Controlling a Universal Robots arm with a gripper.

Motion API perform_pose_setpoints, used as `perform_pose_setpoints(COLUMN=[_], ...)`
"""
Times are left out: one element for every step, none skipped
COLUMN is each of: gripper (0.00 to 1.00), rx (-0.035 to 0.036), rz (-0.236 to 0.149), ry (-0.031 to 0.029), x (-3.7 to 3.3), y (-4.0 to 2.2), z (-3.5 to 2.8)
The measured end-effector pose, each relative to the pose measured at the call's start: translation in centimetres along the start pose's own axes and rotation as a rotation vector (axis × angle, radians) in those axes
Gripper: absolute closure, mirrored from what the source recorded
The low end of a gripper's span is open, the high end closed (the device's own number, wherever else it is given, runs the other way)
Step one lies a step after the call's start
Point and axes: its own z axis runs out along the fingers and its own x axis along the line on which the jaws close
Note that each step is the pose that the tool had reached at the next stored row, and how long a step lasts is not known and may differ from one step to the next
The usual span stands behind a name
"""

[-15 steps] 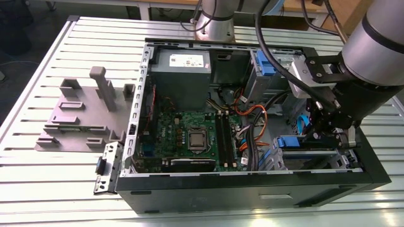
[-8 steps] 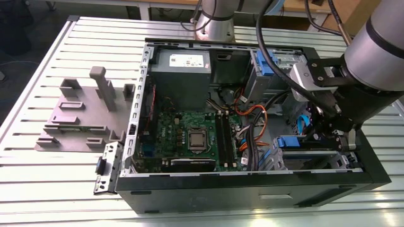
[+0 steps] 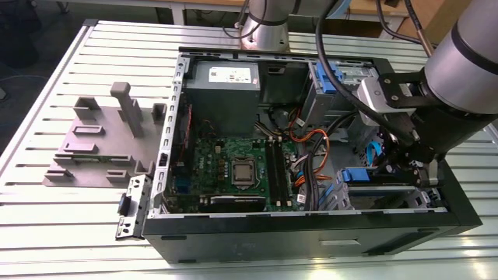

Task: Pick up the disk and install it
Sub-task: 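Insert the second disk wire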

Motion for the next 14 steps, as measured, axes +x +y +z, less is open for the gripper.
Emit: perform_pose_setpoints(gripper=[0.84,0.84,0.84,0.84,0.84,0.84,0.84,0.84,0.84,0.84,0.84,0.84,0.84,0.84], rx=[0.0000,0.0001,0.0002,0.0002,0.0003,0.0003,0.0004,0.0005,0.0006,0.0006,0.0007,0.0008,0.0008,0.0009], rz=[0.001,0.001,0.002,0.003,0.004,0.004,0.005,0.006,0.007,0.008,0.008,0.009,0.010,0.010], ry=[-0.0007,-0.0013,-0.0019,-0.0024,-0.0028,-0.0031,-0.0032,-0.0034,-0.0039,-0.0044,-0.0047,-0.0054,-0.0057,-0.0060], x=[0.00,0.00,0.01,0.02,0.05,0.07,0.10,0.13,0.16,0.18,0.21,0.23,0.26,0.29], y=[0.00,0.00,0.00,0.01,0.01,0.01,0.01,0.02,0.02,0.03,0.03,0.04,0.04,0.05], z=[0.02,0.04,0.05,0.07,0.09,0.11,0.14,0.17,0.22,0.26,0.29,0.33,0.38,0.43])
